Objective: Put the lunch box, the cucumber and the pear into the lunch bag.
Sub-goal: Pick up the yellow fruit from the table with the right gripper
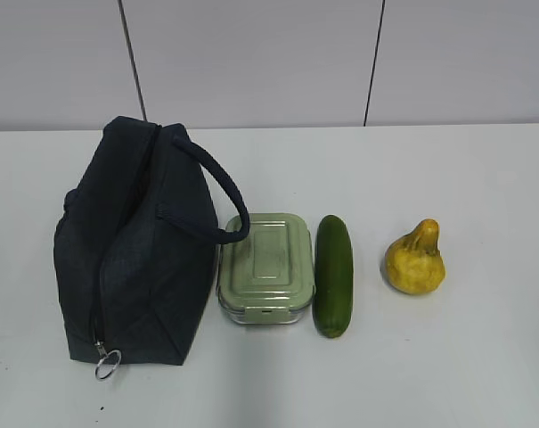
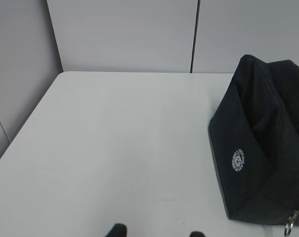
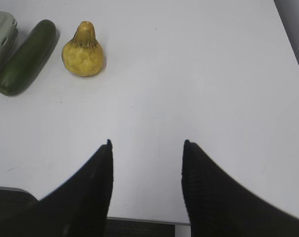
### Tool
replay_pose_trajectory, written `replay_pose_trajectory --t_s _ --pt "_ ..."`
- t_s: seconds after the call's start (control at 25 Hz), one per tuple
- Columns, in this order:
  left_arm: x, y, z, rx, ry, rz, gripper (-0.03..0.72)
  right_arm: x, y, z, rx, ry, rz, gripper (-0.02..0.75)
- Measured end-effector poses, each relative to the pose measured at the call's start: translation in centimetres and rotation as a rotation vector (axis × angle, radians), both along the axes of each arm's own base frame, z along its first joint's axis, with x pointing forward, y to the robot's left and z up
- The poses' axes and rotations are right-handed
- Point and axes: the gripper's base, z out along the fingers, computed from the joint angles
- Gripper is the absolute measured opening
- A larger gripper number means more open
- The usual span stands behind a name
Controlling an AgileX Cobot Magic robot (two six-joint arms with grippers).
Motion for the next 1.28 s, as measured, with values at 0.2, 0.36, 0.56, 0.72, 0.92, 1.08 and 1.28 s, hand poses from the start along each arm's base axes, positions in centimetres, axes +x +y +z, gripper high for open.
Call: replay_pose_trajectory --t_s 0.2,0.36,0.56,0.72,0.92,1.08,1.28 --pt "0.0 0.0 0.0 0.0 0.0 0.0 0.246 0.0 0.0 0.0 0.0 0.0 0.0 0.364" --pt "0.0 0.0 0.0 0.0 0.0 0.0 0.246 0.0 0.0 0.0 0.0 0.0 0.002 0.364" --pt "0.0 0.0 0.0 0.001 -0.001 0.001 0.246 0.0 0.0 0.0 0.0 0.0 0.005 0.364" --pt "0.0 0.0 0.0 0.001 -0.001 0.001 0.246 0.0 0.0 0.0 0.0 0.0 0.005 0.364" --pt "0.0 0.0 0.0 0.001 -0.001 0.001 0.246 0.0 0.0 0.0 0.0 -0.002 0.005 0.364" --pt "0.0 0.0 0.0 0.001 -0.001 0.001 0.246 0.9 0.1 0.5 0.002 0.028 0.009 0.377" --pt "0.0 0.0 0.0 0.001 -0.001 0.001 0.246 4.2 0.7 3.8 0.067 0.033 0.046 0.447"
